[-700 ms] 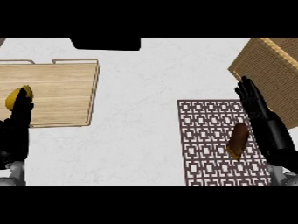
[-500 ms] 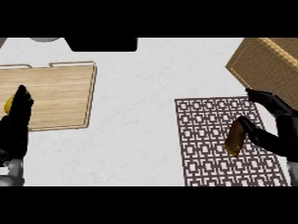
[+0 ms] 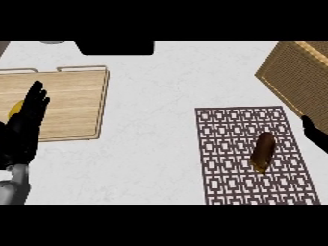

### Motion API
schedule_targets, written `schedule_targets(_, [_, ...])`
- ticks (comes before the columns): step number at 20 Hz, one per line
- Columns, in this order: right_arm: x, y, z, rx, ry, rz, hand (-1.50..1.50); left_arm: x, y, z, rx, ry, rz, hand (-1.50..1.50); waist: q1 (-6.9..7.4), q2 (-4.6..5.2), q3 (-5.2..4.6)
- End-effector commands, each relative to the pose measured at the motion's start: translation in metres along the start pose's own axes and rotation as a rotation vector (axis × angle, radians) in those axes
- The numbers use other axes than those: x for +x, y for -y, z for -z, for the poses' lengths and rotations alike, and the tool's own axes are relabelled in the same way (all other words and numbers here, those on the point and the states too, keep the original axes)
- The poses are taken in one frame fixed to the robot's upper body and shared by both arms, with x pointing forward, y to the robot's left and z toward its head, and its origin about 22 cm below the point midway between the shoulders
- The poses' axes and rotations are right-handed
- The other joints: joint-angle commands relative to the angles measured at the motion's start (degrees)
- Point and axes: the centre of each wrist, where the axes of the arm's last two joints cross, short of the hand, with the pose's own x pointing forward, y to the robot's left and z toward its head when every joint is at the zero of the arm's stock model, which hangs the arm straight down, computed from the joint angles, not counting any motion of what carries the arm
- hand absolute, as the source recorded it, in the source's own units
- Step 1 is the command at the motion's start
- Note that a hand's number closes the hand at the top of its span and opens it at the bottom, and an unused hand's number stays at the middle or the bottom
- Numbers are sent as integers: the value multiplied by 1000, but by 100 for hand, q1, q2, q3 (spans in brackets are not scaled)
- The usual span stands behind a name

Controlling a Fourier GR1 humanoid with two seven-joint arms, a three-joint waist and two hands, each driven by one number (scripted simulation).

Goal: Pick the sweet potato from the placemat and place it in the basket

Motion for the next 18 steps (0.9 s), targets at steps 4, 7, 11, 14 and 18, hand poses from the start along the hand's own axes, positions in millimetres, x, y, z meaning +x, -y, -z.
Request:
schedule_targets(4, [-42, 18, 27, -256, -121, -306, -150, 6, 1, 6, -30, 12, 8, 0, 58, 16, -44])
schedule_targets(7, [-45, 18, 30, -167, -266, -396, -150, -1, 0, 6, -16, 5, 11, 0, 117, 31, -74])
schedule_targets(11, [-51, 6, 10, 65, -478, -546, -150, 9, 3, 12, -45, 16, 6, 0, 130, 40, -87])
schedule_targets(14, [-37, -13, 0, 211, -633, -601, -150, 12, 13, 10, -73, 25, -1, 0, 264, 19, -61])
schedule_targets(18, [12, -30, 3, 299, -690, -653, -150, 11, 11, 14, -73, 10, 14, 0, 242, -61, -44])
